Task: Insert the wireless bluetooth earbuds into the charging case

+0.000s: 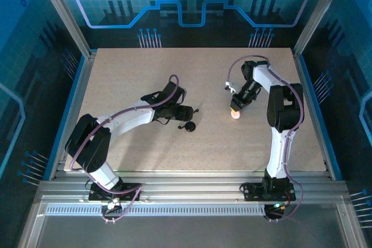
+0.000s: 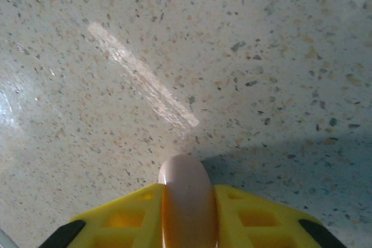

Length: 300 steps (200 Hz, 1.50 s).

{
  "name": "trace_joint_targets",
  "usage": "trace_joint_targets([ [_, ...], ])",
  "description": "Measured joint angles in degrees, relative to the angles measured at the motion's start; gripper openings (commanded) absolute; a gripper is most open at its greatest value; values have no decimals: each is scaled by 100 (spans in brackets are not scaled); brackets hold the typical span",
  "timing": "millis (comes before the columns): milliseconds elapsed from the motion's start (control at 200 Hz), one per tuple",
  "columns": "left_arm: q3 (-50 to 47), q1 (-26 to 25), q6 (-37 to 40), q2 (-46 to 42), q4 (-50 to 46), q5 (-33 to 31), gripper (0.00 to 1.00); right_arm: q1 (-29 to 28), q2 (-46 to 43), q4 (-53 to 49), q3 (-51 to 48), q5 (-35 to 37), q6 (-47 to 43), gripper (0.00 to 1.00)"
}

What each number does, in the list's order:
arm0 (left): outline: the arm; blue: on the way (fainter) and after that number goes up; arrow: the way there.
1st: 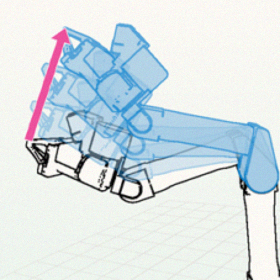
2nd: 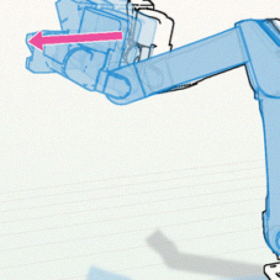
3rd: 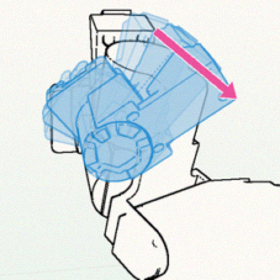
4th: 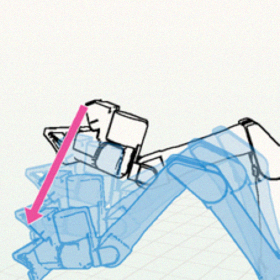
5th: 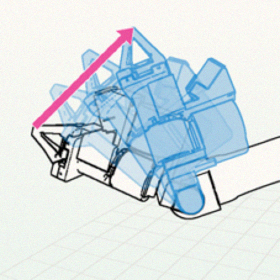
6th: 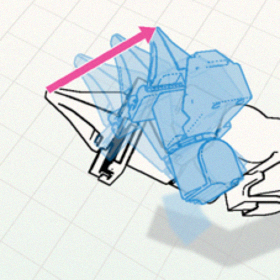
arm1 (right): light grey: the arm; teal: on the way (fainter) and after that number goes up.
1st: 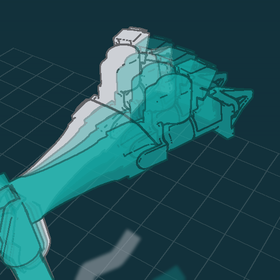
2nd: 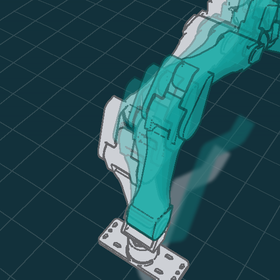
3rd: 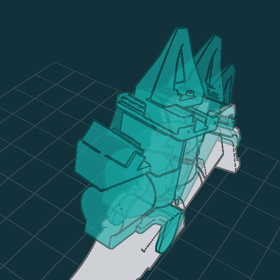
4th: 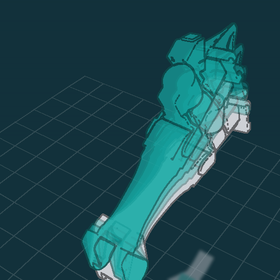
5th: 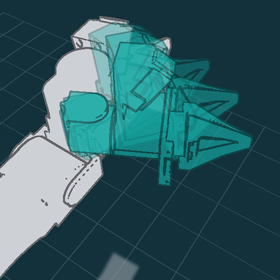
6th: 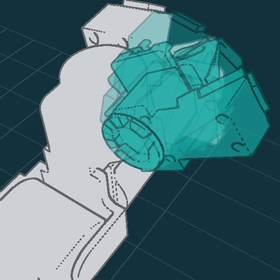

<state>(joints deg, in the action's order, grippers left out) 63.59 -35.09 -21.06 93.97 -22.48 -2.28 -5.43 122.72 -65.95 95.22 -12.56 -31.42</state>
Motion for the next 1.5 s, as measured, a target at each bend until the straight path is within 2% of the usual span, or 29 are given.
trace_joint_targets([
  [70, 0, 0, -7, 0, 2, 15, 71, 26, 2, 42, 2, 76, 26, 37],
  [260, -2, 0, -7, -50, 0, 15, 71, 90, 4, 131, 2, 199, 37, 43],
  [540, -190, 26, -83, -551, 24, -92, 72, 101, -2, 304, 2, 341, 164, 48],
  [670, -334, 289, -459, -802, -55, -90, 71, 92, -247, 442, -70, 330, 404, 48],
  [810, -684, 752, -807, -1154, -90, -92, 72, -50, -942, 470, -144, 354, 835, 50],
  [940, -1080, 1073, -1086, -1582, -129, -66, 72, -564, -1591, 479, -275, 457, 1377, 52],
  [1071, -1486, 1513, -1342, -2052, -133, 9, 73, -1543, -1921, 459, -603, 610, 1930, 55],
  [1271, -1982, 2151, -1513, -2577, -173, 140, 74, -2806, -1895, 330, -767, 861, 2785, 58],
  [1501, -2363, 2699, -1617, -2699, -175, 396, 75, -3445, -1189, 138, -245, 1268, 3648, 67],
])
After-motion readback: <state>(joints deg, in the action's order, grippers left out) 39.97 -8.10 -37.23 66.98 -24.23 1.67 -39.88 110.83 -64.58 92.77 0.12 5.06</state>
